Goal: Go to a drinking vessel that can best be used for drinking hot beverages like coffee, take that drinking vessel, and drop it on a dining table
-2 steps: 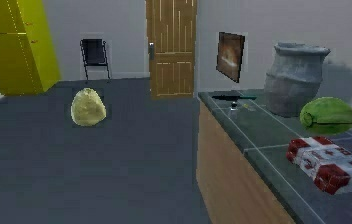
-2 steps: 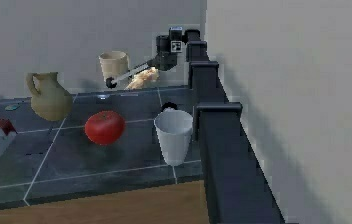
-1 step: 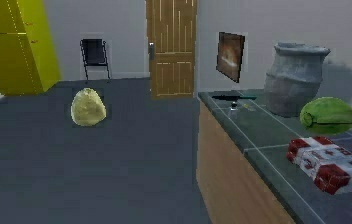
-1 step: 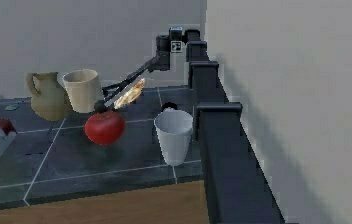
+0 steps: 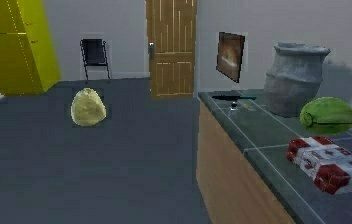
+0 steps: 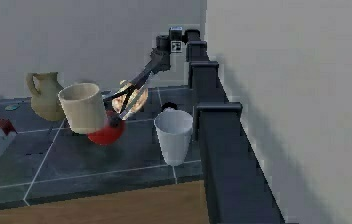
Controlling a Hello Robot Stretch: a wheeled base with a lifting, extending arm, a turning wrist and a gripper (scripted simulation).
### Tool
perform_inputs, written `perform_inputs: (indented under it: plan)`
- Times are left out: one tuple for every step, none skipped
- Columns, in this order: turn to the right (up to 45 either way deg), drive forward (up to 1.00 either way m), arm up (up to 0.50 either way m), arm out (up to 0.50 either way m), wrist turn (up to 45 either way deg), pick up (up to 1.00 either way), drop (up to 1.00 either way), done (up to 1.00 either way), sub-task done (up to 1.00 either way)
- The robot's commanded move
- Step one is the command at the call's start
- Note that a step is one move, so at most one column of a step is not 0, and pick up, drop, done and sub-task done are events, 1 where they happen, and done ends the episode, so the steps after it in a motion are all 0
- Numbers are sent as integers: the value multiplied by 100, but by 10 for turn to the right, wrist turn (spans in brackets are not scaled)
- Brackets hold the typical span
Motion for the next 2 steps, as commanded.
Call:
perform_inputs:
  plan:
    - [0, 0, 0, -48, 0, 0, 0, 0, 0]
    - [-450, 0, 0, 0, 0, 0, 0, 0, 0]
